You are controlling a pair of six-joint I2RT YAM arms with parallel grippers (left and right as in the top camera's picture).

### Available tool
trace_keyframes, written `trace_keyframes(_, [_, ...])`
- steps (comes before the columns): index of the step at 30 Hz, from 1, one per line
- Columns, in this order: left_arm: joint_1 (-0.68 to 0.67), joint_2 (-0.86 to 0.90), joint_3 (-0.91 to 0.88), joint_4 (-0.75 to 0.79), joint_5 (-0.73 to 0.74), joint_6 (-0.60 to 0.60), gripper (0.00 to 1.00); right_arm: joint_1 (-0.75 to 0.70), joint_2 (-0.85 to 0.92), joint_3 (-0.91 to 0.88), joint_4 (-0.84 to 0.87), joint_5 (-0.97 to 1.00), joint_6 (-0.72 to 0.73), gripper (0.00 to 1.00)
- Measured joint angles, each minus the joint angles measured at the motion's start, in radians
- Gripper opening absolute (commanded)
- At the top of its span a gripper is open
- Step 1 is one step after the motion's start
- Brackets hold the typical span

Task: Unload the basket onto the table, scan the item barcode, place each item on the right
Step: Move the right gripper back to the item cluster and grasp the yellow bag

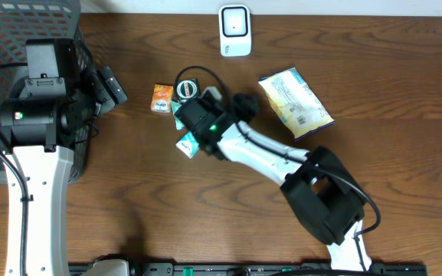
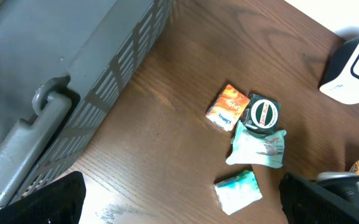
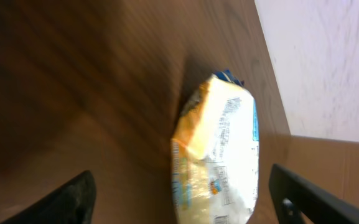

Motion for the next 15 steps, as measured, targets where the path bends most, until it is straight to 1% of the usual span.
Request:
trace_keyframes(6, [0.0, 0.0, 0.0, 0.0, 0.0, 0.0, 0.98, -0.128, 0.0, 0.005, -0.004, -0.03, -0.001, 0.88])
trace_keyframes(11, [0.0, 0.0, 0.0, 0.0, 0.0, 0.0, 0.98, -0.208, 0.0, 0.005, -0.002, -0.142, -0.001, 0.89])
trace_keyframes(15, [0.0, 0.0, 0.0, 0.0, 0.0, 0.0, 0.98, -0.263, 0.0, 0.004, 0.04, -0.242, 0.001, 0.9])
